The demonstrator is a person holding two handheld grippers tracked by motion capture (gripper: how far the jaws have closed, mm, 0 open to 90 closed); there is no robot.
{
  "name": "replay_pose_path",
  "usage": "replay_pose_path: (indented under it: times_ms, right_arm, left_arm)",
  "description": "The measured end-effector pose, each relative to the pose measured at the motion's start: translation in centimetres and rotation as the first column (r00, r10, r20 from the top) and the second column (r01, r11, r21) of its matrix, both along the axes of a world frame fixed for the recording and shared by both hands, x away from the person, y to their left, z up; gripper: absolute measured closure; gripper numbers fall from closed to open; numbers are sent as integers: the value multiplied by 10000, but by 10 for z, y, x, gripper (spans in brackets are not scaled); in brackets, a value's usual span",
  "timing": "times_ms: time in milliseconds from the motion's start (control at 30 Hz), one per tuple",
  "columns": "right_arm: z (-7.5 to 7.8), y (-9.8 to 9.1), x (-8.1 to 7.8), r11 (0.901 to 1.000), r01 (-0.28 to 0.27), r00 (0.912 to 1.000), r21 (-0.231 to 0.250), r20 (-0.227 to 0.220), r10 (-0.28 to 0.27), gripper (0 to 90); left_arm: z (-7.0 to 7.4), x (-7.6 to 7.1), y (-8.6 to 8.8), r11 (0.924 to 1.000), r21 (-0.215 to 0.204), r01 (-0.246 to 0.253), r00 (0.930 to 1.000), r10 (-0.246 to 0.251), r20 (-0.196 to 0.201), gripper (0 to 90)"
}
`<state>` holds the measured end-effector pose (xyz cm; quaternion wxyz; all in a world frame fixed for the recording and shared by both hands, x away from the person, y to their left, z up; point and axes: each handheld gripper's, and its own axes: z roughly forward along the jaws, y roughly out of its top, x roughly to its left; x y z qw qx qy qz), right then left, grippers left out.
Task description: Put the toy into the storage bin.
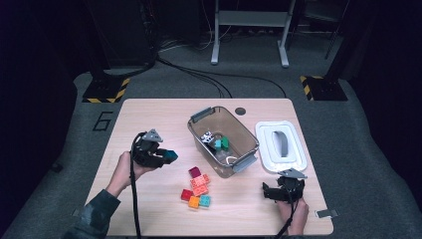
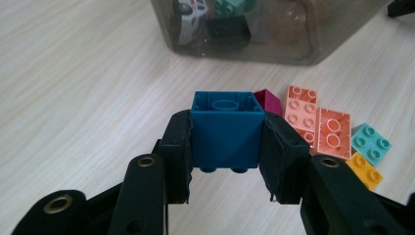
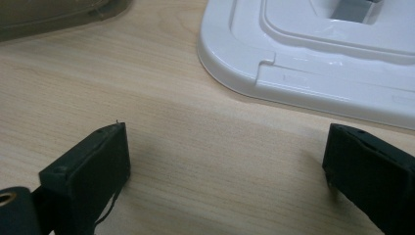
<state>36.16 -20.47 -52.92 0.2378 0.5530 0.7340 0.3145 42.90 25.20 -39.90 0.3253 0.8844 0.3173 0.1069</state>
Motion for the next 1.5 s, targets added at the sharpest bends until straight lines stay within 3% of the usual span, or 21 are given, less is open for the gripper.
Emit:
replay_pose_path:
  times_ms: [500,767,1100,1267,1500]
  right_arm:
    - [0,0,0,10000,-8,10000,0,-3,8,27]
    - [0,0,0,10000,-7,10000,-2,-3,7,27]
    - [0,0,0,10000,-12,10000,0,-2,12,28]
    - [0,0,0,10000,-12,10000,0,-1,12,27]
    - [0,0,0,10000,-12,10000,0,-2,12,27]
  left_arm:
    - [45,33,-20,9995,270,180,9994,-188,295,591]
    - [65,53,-45,9953,870,426,9987,-450,257,591]
    - [67,75,-71,9903,1284,529,9981,-564,235,590]
    - [67,84,-79,9899,1266,640,9976,-669,183,589]
    - [67,97,-93,9785,1860,888,9956,-928,129,590]
